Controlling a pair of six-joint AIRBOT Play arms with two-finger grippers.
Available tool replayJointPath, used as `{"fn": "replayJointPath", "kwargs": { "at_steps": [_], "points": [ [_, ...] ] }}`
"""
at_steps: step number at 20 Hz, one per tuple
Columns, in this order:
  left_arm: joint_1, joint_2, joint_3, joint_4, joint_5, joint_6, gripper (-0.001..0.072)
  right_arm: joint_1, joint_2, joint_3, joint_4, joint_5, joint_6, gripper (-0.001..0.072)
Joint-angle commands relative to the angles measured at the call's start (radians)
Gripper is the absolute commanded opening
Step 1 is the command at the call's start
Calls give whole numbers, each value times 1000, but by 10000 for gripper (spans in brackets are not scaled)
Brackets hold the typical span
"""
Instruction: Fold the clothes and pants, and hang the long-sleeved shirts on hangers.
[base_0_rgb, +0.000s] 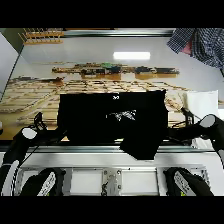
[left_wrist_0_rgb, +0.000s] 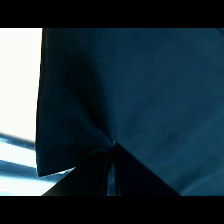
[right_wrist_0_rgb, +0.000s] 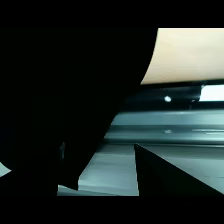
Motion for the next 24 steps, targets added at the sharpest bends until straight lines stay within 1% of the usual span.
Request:
{"fn": "replayJointPath", "kwargs": {
  "at_steps": [1, 4, 7, 12, 13, 14, 15, 19, 20, 21, 22, 24],
  "points": [
    [-1, 90, -32, 5, -24, 0, 7, -2, -3, -123, 84, -35, 37, 471],
    [-1, 117, -32, 5, -23, 0, 6, 15, -32, -152, 105, -102, 36, 471],
    [-1, 133, -32, 5, -23, 0, 7, 77, -67, -152, 111, -147, 37, 471],
    [-1, 133, -30, 6, -24, 0, 7, 142, -82, -151, 117, -187, 44, 464],
    [-1, 133, -30, 6, -23, 0, 7, 142, -82, -151, 117, -193, 44, 363],
    [-1, 134, -30, 6, -23, 0, 7, 142, -82, -151, 117, -198, 44, 278],
    [-1, 134, -30, 6, -23, 0, 7, 142, -82, -151, 117, -203, 44, 229],
    [-1, 133, -30, 6, -23, 0, 7, 140, -79, -145, 114, -203, 31, 236],
    [-1, 134, -30, 6, -24, 0, 7, 139, -73, -132, 110, -186, 24, 247],
    [-1, 134, -30, 6, -26, 0, 7, 136, -61, -111, 91, -159, 25, 423],
    [-1, 134, -30, 7, -28, 0, 7, 124, -48, -92, 62, -134, 30, 619],
    [-1, 133, -30, 8, -30, 0, 7, 71, -33, -82, -11, -100, 56, 627]
  ]
}}
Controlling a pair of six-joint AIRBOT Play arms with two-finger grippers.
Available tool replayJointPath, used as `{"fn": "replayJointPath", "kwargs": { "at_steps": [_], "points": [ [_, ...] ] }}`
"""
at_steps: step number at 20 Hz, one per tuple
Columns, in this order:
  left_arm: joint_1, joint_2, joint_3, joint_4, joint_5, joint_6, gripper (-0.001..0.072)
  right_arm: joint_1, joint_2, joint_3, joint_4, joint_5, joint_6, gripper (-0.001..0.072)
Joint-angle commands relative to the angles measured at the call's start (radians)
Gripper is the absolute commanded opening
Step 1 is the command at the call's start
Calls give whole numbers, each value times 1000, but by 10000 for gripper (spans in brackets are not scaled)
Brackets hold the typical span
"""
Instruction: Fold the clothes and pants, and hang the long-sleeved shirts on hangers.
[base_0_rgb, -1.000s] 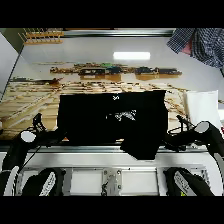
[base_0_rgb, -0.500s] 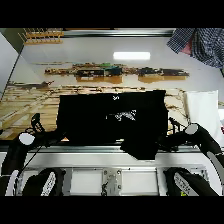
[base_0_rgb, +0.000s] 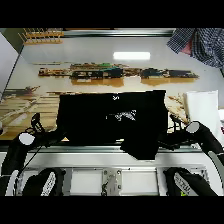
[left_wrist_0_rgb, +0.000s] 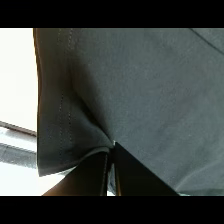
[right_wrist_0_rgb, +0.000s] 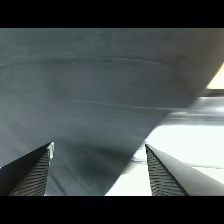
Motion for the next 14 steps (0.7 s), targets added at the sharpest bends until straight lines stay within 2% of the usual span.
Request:
{"fn": "replayJointPath", "kwargs": {
  "at_steps": [1, 2, 3, 4, 9, 13, 14],
  "points": [
    [-1, 1, 0, 2, -4, 0, 7, -73, 18, 18, -104, 58, 33, 626],
    [-1, 1, 0, 2, -4, 0, 7, -97, 15, 10, -100, 53, 33, 624],
    [-1, 1, 0, 2, -4, 0, 7, -105, 9, 3, -83, 48, 23, 573],
    [-1, 1, 0, 1, -3, 0, 7, -101, -2, 2, -75, 40, 21, 562],
    [-1, 1, 0, 1, -3, 0, 7, -33, -89, -5, 13, -16, -1, 560],
    [-1, 1, 0, 1, -3, 0, 7, 45, -139, -4, 19, -28, -1, 557],
    [-1, 1, 0, 1, -3, 0, 7, 54, -139, -4, 21, -30, -2, 472]
  ]
}}
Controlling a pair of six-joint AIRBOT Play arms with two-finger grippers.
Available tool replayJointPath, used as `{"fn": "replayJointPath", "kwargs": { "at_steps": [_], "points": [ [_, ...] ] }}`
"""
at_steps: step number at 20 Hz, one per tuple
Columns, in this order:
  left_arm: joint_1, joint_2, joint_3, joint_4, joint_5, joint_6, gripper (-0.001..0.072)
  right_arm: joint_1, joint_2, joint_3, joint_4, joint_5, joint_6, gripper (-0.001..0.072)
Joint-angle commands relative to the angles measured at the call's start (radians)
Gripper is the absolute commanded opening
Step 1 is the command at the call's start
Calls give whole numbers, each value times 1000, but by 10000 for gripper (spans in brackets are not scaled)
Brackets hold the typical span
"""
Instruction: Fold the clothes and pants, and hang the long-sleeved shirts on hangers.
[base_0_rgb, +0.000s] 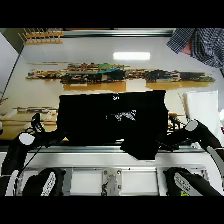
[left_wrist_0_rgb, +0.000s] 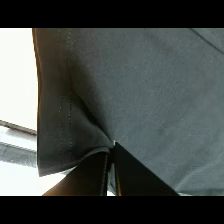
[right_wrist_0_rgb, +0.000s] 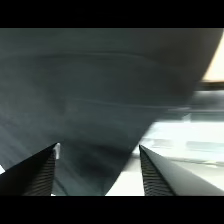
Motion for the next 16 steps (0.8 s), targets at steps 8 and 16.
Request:
{"fn": "replayJointPath", "kwargs": {
  "at_steps": [8, 16],
  "points": [
    [97, 2, 113, 127, -190, 47, 7, 42, 122, 104, -162, 121, -7, 21],
    [26, -12, 161, 204, -423, 71, 6, 43, 285, 231, -184, 311, -7, 20]
  ]
}}
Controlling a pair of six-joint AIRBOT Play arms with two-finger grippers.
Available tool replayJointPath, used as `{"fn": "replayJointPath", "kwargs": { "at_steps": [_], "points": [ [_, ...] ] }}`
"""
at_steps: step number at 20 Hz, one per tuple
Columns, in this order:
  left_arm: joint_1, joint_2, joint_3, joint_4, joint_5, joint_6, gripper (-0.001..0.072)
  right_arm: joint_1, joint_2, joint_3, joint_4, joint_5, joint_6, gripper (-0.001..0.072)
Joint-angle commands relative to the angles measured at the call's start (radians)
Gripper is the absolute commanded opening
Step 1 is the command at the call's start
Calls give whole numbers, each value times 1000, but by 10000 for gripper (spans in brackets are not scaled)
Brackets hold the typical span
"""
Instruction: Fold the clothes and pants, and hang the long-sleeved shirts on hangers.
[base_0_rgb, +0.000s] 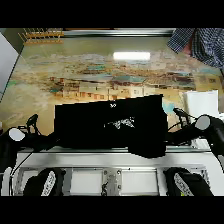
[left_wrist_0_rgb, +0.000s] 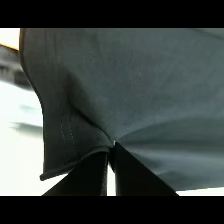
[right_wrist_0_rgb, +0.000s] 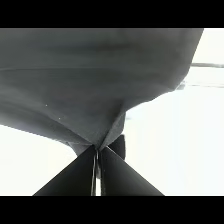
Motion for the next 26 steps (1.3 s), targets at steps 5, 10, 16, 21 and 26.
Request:
{"fn": "replayJointPath", "kwargs": {
  "at_steps": [5, 10, 16, 21, 26],
  "points": [
    [-126, -241, 244, 19, 66, -3, 7, 4, -131, 230, -6, -39, -23, 20],
    [-126, -507, 465, 18, 105, -2, 7, 27, -383, 440, 2, -186, -46, 20],
    [-126, -750, 685, 15, 109, -2, 7, 98, -623, 616, 18, -374, -49, 22],
    [-121, -858, 867, 6, 145, -3, 617, 100, -669, 633, 244, -624, -48, 652],
    [-107, -806, 985, -7, 152, -2, 617, 22, -610, 652, 272, -561, -112, 649]
  ]
}}
